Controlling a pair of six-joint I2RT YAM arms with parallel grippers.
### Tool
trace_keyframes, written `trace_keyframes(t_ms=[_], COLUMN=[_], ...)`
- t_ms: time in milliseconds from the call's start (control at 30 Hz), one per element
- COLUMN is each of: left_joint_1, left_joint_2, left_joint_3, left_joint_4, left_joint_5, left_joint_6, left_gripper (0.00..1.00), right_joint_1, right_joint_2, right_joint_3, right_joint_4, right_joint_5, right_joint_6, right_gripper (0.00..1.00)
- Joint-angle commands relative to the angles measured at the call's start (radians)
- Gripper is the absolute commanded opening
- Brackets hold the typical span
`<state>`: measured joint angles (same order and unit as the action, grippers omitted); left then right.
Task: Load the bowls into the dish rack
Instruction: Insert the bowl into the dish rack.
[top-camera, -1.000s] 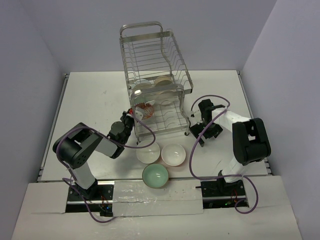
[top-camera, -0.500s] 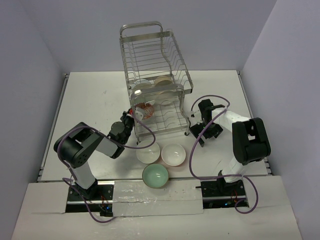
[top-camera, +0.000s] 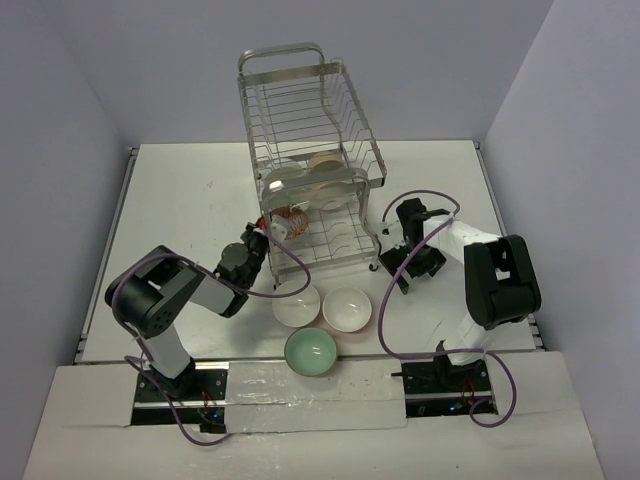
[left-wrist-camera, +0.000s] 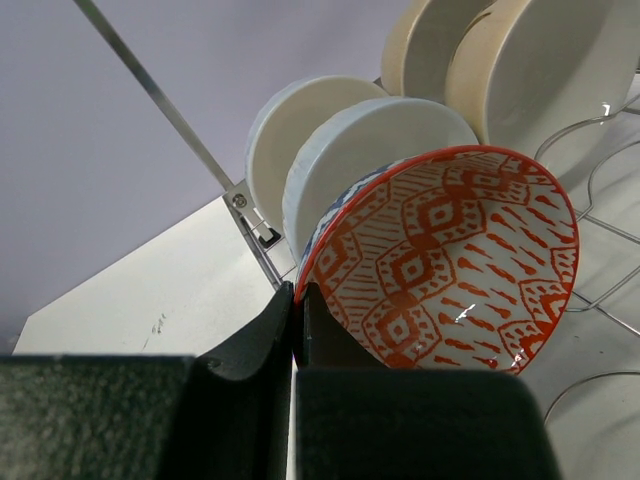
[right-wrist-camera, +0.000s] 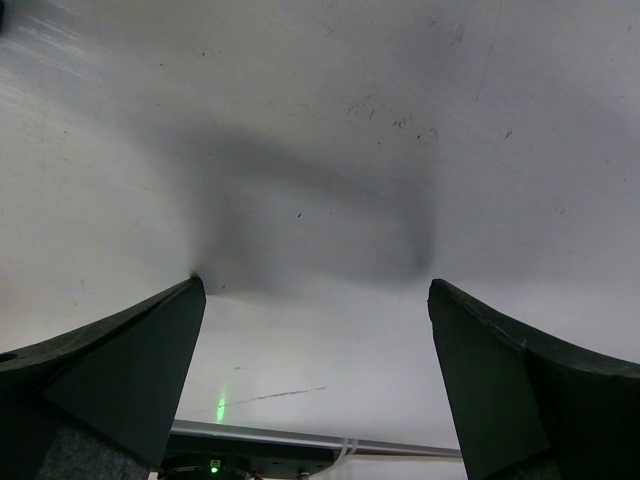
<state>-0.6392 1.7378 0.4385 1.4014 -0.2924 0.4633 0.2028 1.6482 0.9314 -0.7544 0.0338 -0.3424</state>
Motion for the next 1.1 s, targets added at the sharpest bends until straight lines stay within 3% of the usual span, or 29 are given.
trace_keyframes(t_ms=[0,300,533,867,1067], left_joint_1=[-0.037,-0.037,-0.037,-0.030,-0.033], left_joint_2=[-0.050,-0.127,-0.097,0.072,0.094], left_joint_3=[-0.029,-0.041,-0.008,0.086,0.089], left_joint_4=[0.392,0.275,0.220,0.378,0.429], left_joint_5=[0.102,0.095,0.039,-0.114,-0.116], left_joint_6=[0.075,0.037,0.057,0.130,0.169], left_gripper=[0.00,0.00,0.00,0.00,0.00], right_joint_1=[-0.006,-0.008,-0.006,-0.014,-0.016], right_joint_2=[0.041,0.050,0.050,0.056,0.061], right_joint_3=[-0.003,0.000,0.000,-0.003,-0.002], right_joint_4=[0.043,0.041,0.043,0.041,0.043], right_joint_5=[0.077,0.081,0.081,0.084,0.087], right_joint_6=[0.011,0.011,0.014,0.017,0.016], right_gripper=[1.00,1.00,1.00,1.00,1.00])
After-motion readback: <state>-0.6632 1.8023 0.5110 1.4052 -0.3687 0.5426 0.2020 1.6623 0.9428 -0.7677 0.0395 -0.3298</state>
